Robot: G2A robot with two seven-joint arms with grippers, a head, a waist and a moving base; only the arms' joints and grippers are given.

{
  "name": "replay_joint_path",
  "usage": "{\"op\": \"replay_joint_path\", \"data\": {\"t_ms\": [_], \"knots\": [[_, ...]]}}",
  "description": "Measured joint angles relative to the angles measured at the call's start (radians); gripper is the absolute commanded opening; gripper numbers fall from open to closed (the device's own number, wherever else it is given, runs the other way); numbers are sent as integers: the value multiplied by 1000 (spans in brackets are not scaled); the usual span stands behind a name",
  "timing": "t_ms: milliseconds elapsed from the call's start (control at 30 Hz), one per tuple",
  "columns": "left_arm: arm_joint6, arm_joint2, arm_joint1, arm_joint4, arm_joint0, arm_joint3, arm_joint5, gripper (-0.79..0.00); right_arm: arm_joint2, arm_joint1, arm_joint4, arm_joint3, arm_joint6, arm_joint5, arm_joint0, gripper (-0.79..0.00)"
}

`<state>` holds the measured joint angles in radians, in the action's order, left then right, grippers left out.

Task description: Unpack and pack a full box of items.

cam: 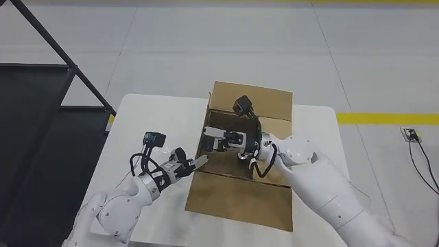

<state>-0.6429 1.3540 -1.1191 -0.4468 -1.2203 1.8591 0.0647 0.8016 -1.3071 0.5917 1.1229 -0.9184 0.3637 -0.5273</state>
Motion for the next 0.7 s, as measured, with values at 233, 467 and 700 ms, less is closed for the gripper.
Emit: {"op": "replay_joint_path", "data": {"t_ms": [233,467,700], "knots": [[-30,63,9,29,-45,39,-14,0,28,-2,-25,-10,3,27,-5,0],[-18,89,12,45,-46,20,-51,0,105,12,-43,15,34,86,-40,0],[-5,154,17,73,-68,2,-74,0,237,51,-60,67,-2,107,-111,0]]}}
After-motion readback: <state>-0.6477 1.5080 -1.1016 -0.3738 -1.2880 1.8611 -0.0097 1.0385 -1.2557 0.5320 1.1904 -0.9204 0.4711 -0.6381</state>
